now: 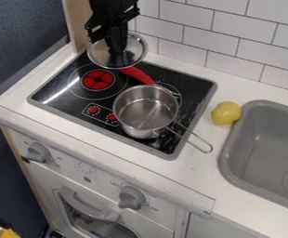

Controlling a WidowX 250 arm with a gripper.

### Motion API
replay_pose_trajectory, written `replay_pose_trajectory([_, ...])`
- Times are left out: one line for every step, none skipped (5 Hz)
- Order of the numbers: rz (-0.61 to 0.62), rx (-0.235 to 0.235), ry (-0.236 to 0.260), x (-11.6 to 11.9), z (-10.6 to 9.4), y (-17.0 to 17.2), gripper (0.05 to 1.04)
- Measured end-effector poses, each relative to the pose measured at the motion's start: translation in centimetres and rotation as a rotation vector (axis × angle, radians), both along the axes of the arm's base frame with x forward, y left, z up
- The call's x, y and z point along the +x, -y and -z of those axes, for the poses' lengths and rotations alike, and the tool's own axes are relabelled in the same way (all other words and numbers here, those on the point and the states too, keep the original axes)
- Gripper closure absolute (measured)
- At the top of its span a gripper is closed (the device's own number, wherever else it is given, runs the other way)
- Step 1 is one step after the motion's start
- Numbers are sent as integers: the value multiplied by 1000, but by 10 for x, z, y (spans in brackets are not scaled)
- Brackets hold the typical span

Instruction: Take the lid to the upper left side of the burner

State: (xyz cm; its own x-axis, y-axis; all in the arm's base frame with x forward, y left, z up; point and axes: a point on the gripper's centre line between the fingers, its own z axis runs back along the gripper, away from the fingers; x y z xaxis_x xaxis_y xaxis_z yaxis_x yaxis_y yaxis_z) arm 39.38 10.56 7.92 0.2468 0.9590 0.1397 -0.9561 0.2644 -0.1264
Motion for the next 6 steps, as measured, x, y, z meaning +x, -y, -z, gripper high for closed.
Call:
replay_pose_trajectory([-88,21,-21,17,11,-21,1029])
replay_pose_trajectory([-177,36,-42,27,23,-42,1029])
replay_pose_trajectory([-236,30,-49,31,36,-58,1029])
replay_pose_trajectory([-265,23,-81,34,49,-71,1029])
replay_pose_trajectory([-267,15,-107,33,54,-74,1029])
replay_pose_trajectory([-273,0,-98,35,55,-74,1006])
